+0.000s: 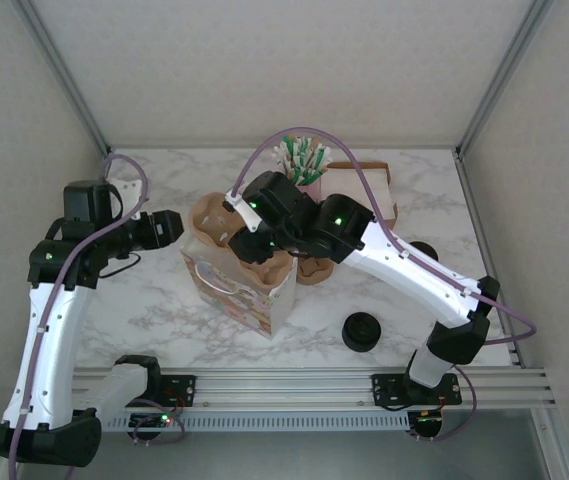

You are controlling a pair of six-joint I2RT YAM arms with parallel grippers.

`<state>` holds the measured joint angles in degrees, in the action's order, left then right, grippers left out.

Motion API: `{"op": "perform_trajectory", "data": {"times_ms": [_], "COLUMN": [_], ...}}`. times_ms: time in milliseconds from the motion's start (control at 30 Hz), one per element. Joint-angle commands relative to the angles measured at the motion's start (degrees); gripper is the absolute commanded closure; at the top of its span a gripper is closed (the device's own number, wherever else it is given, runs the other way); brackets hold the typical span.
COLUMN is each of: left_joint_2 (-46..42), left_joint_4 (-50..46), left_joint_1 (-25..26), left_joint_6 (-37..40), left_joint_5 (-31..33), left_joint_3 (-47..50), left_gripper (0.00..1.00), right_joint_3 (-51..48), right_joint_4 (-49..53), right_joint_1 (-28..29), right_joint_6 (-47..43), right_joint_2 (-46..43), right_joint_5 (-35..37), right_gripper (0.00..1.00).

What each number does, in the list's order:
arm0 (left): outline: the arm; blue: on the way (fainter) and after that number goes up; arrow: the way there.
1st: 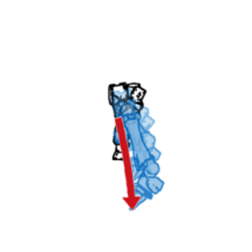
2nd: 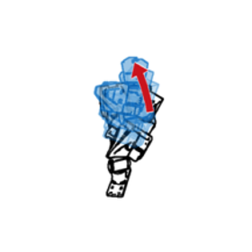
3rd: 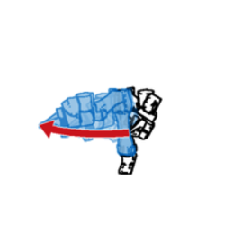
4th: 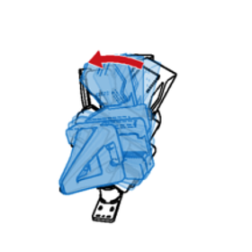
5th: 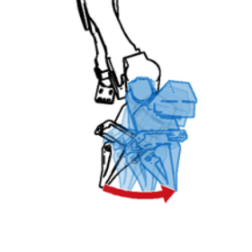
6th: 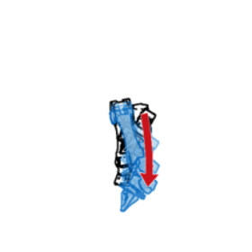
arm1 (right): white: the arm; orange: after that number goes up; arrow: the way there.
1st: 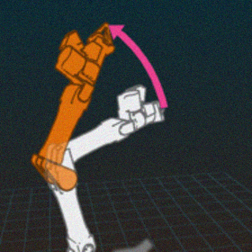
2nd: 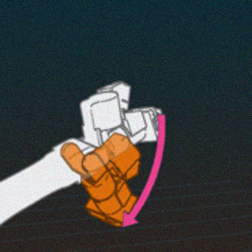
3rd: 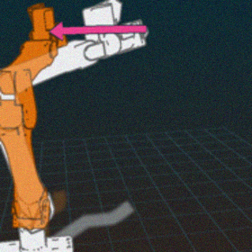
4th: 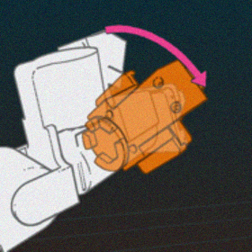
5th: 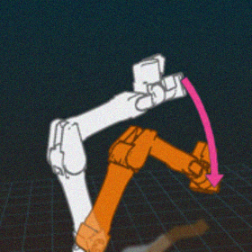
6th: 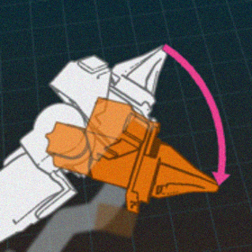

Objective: Pack the takeout coffee

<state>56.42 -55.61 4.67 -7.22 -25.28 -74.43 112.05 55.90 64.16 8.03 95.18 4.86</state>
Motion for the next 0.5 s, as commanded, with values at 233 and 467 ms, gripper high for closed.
{"op": "perform_trajectory", "data": {"times_ms": [233, 467], "left_joint_2": [2.48, 3.49], "left_joint_4": [-2.50, -0.77], "left_joint_1": [0.25, 0.44], "left_joint_6": [2.61, 1.59], "left_joint_5": [-2.89, -6.79], "left_joint_3": [1.54, 3.02], "left_gripper": [0.44, 0.44], "right_joint_3": [0.45, 1.02], "right_joint_4": [-0.74, -0.73], "right_joint_1": [0.42, 0.39], "right_joint_6": [-1.35, -1.53], "right_joint_2": [0.12, 0.63], "right_joint_5": [0.17, 0.04], "right_gripper": [0.64, 0.64]}}
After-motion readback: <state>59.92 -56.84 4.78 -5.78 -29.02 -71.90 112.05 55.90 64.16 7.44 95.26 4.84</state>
